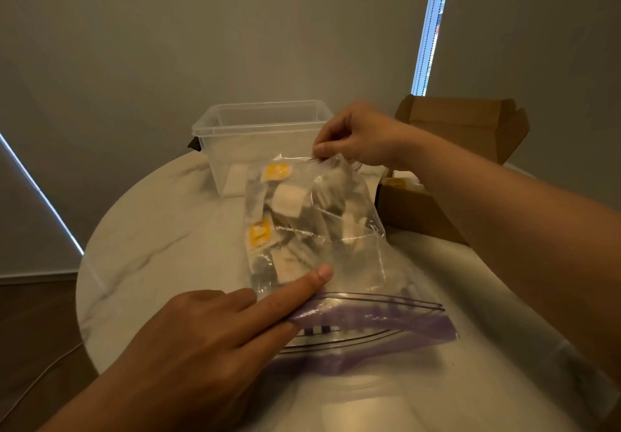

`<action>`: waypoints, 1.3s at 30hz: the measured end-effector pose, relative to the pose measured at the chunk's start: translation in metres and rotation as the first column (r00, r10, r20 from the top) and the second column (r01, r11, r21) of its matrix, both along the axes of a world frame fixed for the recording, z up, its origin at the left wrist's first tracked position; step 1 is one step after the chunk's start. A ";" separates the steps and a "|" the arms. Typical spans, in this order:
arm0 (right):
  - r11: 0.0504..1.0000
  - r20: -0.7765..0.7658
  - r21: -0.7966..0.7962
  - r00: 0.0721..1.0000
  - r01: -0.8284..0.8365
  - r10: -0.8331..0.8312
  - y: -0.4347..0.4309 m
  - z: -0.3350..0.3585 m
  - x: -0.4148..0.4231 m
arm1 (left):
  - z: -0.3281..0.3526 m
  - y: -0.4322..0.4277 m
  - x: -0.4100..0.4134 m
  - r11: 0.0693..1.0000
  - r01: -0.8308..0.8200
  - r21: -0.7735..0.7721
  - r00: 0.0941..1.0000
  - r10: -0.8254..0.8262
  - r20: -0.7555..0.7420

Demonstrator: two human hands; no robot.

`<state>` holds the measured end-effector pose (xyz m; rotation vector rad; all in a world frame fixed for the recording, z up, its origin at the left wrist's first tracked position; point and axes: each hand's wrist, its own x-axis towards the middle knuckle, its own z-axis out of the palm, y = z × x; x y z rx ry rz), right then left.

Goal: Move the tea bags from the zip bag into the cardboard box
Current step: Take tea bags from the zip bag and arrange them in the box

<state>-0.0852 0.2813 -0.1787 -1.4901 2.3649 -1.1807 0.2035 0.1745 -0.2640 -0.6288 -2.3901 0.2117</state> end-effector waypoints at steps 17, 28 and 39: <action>0.981 -0.030 -0.194 0.999 0.021 -0.027 0.014 0.010 0.015 | -0.004 -0.001 -0.005 0.999 -0.032 -0.028 0.996 0.034 0.084; 0.975 -0.046 -0.191 0.991 0.116 -0.127 0.016 0.010 0.010 | -0.005 -0.003 -0.006 0.999 -0.022 -0.034 0.996 0.024 0.081; 0.968 -0.264 0.066 0.940 0.240 -0.215 0.012 -0.002 0.006 | 0.004 0.003 -0.005 0.992 -0.095 0.082 0.981 0.079 0.179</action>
